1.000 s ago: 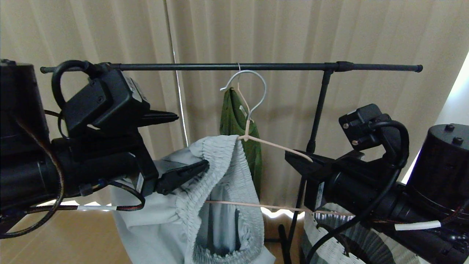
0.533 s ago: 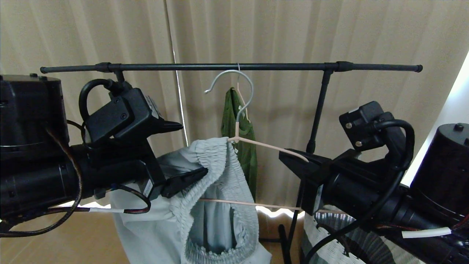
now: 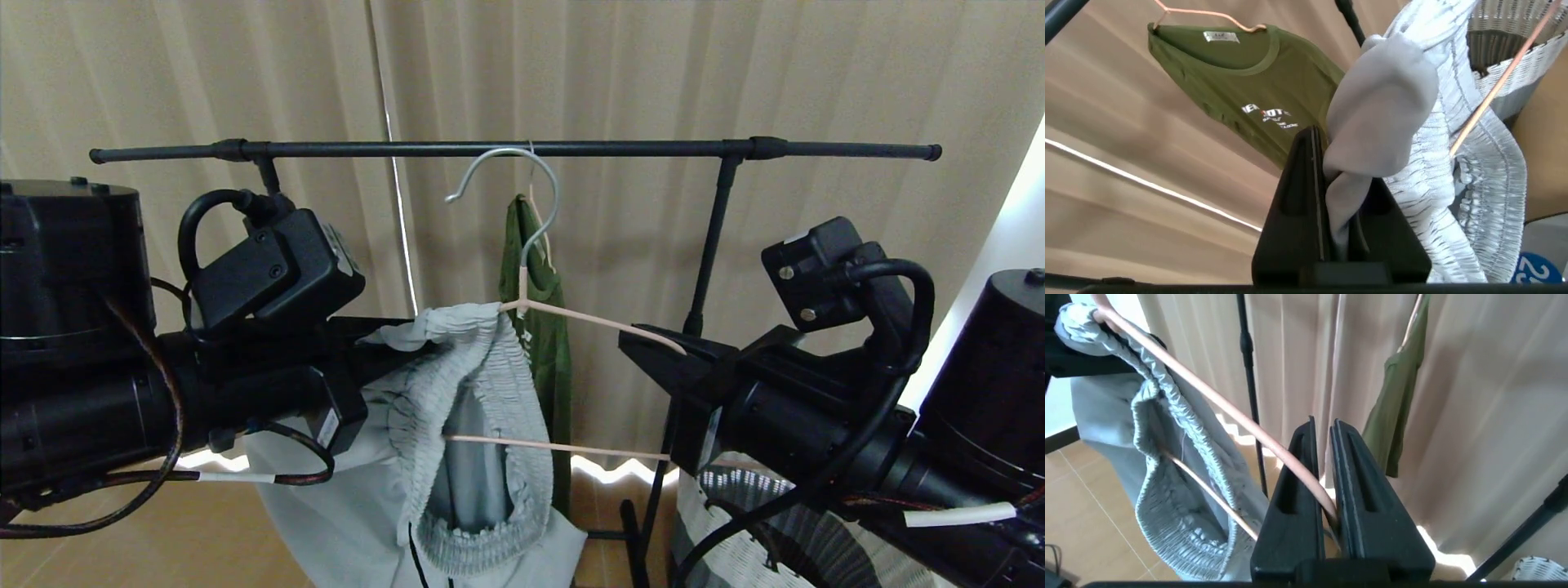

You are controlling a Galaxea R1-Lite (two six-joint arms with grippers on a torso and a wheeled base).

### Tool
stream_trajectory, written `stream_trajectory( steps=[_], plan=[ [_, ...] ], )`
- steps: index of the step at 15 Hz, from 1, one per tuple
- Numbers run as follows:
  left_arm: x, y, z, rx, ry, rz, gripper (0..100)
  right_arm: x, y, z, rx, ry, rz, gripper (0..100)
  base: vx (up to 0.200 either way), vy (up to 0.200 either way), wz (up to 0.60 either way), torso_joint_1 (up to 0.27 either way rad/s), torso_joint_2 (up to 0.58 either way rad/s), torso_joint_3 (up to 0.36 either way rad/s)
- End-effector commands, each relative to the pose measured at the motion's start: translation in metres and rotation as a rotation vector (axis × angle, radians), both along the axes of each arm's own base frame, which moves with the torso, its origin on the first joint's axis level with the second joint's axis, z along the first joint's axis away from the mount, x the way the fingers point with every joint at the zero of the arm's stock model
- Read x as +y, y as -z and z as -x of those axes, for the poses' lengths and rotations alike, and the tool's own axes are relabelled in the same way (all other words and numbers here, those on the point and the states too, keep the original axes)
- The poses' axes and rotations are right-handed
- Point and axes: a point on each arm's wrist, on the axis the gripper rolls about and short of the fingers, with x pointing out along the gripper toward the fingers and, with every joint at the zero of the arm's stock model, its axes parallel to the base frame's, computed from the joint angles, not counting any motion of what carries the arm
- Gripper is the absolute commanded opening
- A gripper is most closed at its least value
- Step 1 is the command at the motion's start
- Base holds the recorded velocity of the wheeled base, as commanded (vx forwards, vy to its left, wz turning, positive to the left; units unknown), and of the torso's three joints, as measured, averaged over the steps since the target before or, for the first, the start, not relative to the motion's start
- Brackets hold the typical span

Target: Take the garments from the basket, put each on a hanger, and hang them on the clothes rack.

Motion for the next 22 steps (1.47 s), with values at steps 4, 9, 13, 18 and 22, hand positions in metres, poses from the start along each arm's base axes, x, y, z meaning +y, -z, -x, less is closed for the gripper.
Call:
stream_trajectory(
  steps=[4, 9, 13, 18, 22],
  plan=[
    [0.002, 0.004, 0.001, -0.022, -0.015, 0.016, 0, -0.001, 0.003, 0.0, 0.004, 0.002, 0.013, 100, 0.0, 0.0, 0.0, 0.0, 0.0, 0.0],
    [0.021, 0.004, -0.009, 0.019, -0.353, 0.068, 0, -0.013, 0.014, -0.003, 0.005, 0.038, 0.07, 100, 0.0, 0.0, 0.0, 0.0, 0.0, 0.0],
    [0.011, -0.01, 0.001, 0.103, -0.354, 0.287, 0, -0.005, 0.029, 0.005, 0.038, -0.011, 0.104, 100, 0.0, 0.0, 0.0, 0.0, 0.0, 0.0],
    [-0.002, -0.033, 0.006, 0.038, -0.273, 0.458, 0, 0.023, 0.048, -0.003, 0.064, -0.05, 0.121, 100, 0.0, 0.0, 0.0, 0.0, 0.0, 0.0],
    [-0.012, -0.038, 0.012, 0.025, -0.215, 0.479, 0, 0.035, 0.06, -0.012, 0.064, -0.043, 0.125, 100, 0.0, 0.0, 0.0, 0.0, 0.0, 0.0]
  ],
)
